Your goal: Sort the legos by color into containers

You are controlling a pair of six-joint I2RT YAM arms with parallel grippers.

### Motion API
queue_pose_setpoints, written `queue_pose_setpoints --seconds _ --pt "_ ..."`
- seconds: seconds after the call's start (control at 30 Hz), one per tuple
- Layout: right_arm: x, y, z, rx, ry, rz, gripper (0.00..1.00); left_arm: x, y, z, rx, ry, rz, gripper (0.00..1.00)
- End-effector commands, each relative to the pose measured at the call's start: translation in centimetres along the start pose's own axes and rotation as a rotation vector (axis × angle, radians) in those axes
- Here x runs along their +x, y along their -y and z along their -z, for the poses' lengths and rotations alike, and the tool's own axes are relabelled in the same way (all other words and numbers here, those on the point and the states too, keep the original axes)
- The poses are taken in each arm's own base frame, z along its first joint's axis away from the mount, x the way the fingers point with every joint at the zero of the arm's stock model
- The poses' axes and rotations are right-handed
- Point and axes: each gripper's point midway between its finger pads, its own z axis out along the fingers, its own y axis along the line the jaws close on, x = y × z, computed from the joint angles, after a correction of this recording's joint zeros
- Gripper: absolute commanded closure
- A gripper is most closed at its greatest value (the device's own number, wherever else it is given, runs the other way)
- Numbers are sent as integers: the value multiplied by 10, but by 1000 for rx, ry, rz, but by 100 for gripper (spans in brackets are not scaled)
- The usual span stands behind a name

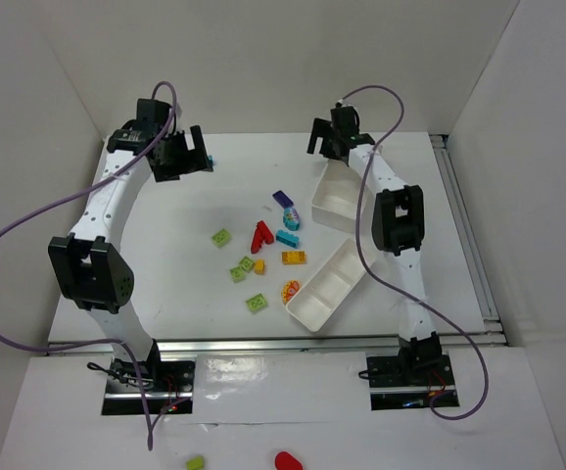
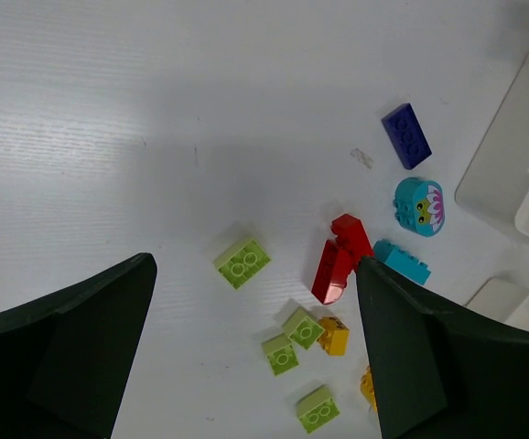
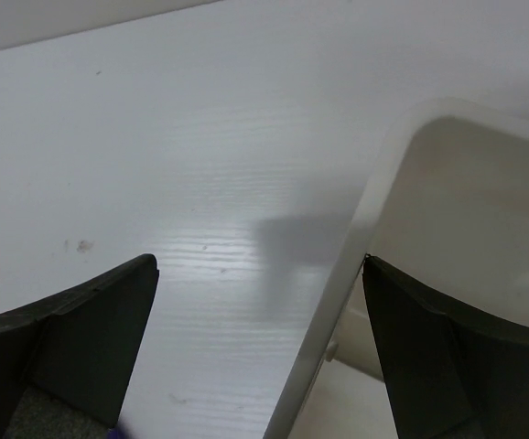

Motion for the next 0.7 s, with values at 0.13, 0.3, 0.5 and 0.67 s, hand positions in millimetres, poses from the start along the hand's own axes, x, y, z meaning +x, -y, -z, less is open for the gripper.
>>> queue_pose_setpoints --seconds 0.13,0.3,0.5,0.67 --pt "16 -150 52 -463 -12 220 0 -9 -1 8 -21 33 -18 0" --pt "44 -174 68 -481 -72 295 0 -6 0 2 -15 21 4 0" --pt "67 -167 100 -507 -195 381 1 -5 -7 8 -49 42 26 0" --pt "47 -167 132 -457 -126 411 0 -4 -10 -1 -60 40 37 0"
